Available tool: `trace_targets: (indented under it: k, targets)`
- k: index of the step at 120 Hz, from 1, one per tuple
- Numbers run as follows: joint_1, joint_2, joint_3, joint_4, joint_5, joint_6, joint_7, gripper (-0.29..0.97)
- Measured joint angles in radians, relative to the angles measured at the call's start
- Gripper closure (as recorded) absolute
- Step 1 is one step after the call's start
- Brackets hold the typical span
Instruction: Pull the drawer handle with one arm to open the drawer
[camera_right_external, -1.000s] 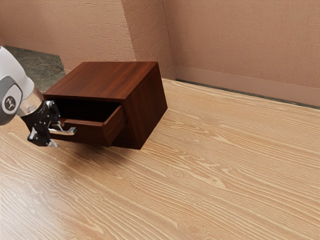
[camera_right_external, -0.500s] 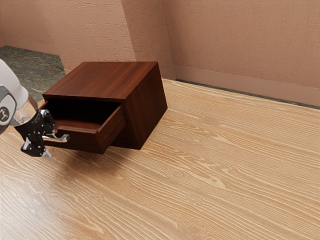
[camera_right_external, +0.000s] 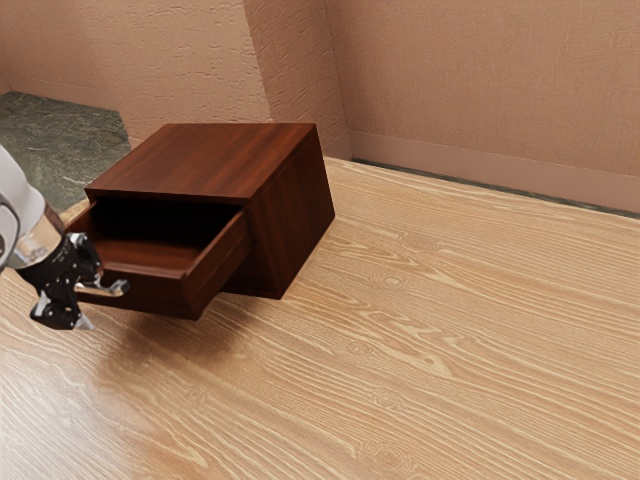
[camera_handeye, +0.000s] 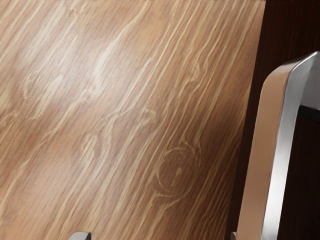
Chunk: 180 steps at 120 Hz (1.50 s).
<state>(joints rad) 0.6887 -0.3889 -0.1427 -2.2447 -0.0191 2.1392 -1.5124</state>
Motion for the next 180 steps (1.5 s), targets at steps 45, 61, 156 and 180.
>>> trace_targets:
  k: [45,61,156,180]
  targets:
    - [0.004,-0.037,0.000,-0.029,-0.001,0.000,0.000,0.36]
    - [0.013,-0.039,0.000,-0.028,0.000,0.001,0.001,0.36]
    - [-0.373,0.069,0.194,0.621,0.004,-0.553,0.006,0.11]
    - [-0.429,0.073,0.180,0.573,0.008,-0.725,0.007,0.04]
